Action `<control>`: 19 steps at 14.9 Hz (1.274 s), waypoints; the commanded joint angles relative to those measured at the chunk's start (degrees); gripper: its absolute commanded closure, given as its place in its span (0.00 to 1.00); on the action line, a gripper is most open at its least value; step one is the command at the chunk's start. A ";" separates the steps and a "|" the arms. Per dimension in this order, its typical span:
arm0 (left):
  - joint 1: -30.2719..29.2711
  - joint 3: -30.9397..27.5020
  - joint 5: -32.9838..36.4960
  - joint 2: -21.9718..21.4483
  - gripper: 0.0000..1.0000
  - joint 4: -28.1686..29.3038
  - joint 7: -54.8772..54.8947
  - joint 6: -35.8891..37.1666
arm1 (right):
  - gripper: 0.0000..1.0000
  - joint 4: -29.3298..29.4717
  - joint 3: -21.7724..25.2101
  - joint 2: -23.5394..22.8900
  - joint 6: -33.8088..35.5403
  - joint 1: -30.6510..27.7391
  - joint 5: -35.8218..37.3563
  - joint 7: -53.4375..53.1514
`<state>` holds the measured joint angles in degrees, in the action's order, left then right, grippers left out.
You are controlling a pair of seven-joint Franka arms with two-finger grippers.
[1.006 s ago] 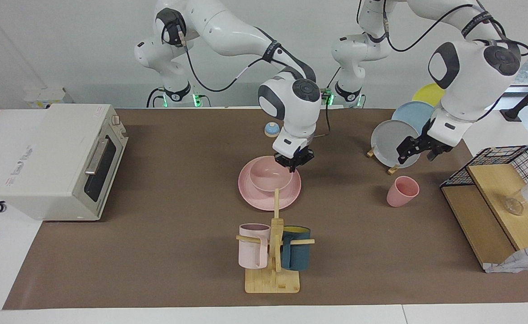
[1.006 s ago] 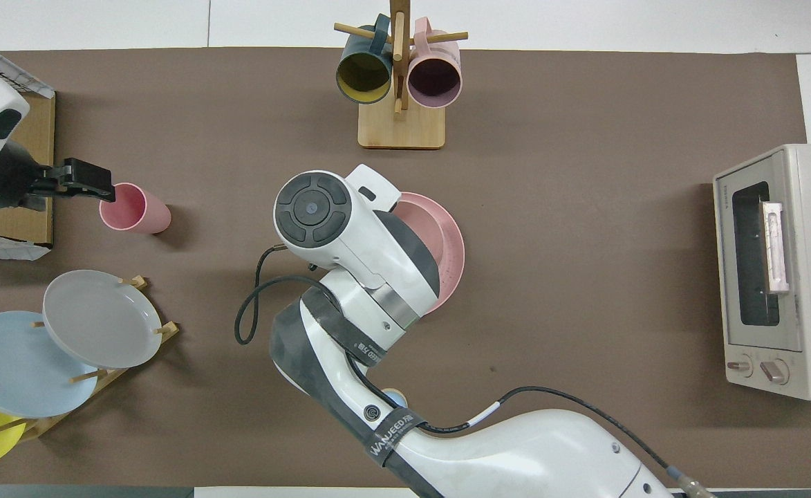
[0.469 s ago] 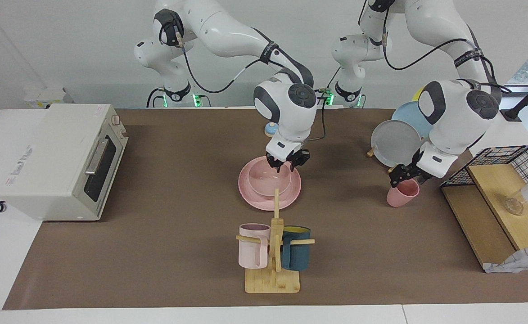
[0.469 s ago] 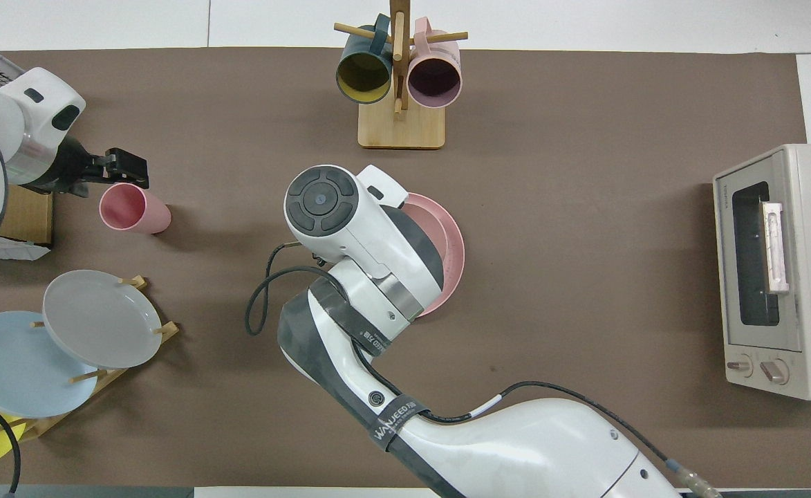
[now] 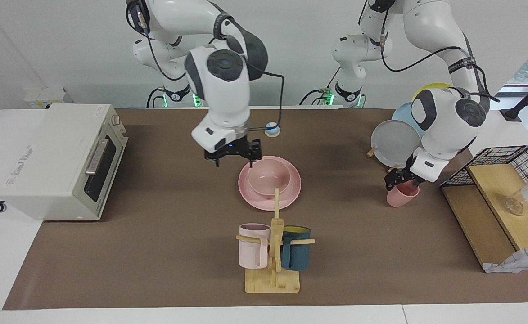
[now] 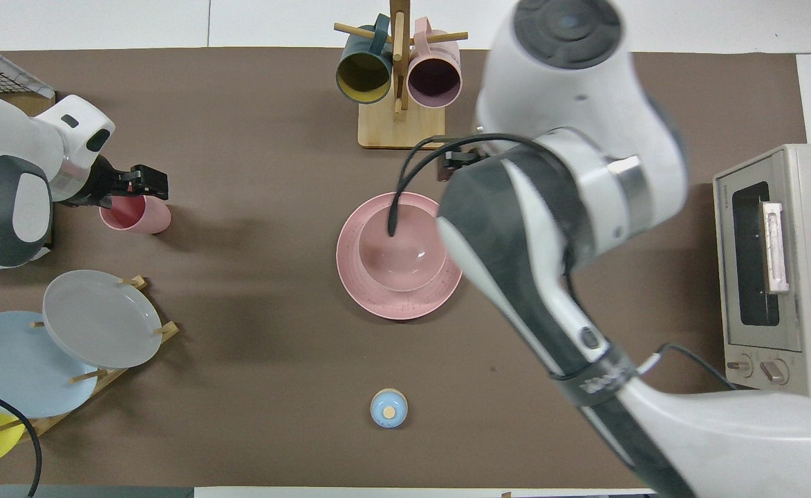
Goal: Organize tableware
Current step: 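Carry the pink bowl with the right gripper onto the pink plate, then release the bowl and withdraw the right gripper to rest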
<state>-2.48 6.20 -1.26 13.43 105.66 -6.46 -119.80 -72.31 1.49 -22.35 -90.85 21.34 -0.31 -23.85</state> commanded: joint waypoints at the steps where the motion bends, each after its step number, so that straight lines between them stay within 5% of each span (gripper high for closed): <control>1: -0.25 0.12 -0.50 -1.03 0.00 1.83 -0.39 -2.19 | 0.00 -7.93 -0.88 7.74 3.55 -8.48 -0.75 7.04; 5: -0.07 0.12 -0.50 -1.03 0.00 3.93 -0.04 -4.38 | 0.00 -8.80 1.13 15.13 10.34 -12.91 0.47 14.77; 8: -0.07 0.12 -0.50 -1.03 0.07 4.37 0.22 -4.48 | 0.00 -18.45 2.47 20.58 9.73 -15.08 2.33 19.63; 11: -0.07 0.12 -0.50 -1.03 0.11 4.72 0.22 -4.65 | 0.00 -21.55 2.64 21.38 6.40 -16.33 2.77 20.60; 13: -0.16 0.12 -0.41 -1.03 0.23 4.73 0.31 -4.74 | 0.00 -24.18 3.52 22.87 4.81 -16.33 2.68 20.86; 17: -0.25 0.04 -0.32 -1.21 0.63 5.60 0.92 -5.00 | 0.00 -24.72 3.61 23.32 3.59 -17.38 2.50 20.95; 19: -0.25 0.04 -0.32 -1.21 0.98 5.61 1.01 -5.27 | 0.00 -24.89 3.52 23.67 3.49 -17.39 2.50 20.95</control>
<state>-2.48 6.30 -1.26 13.43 109.19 -6.36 -123.13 -94.74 5.60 -0.75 -85.75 4.76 1.67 -4.27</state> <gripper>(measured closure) 0.586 0.000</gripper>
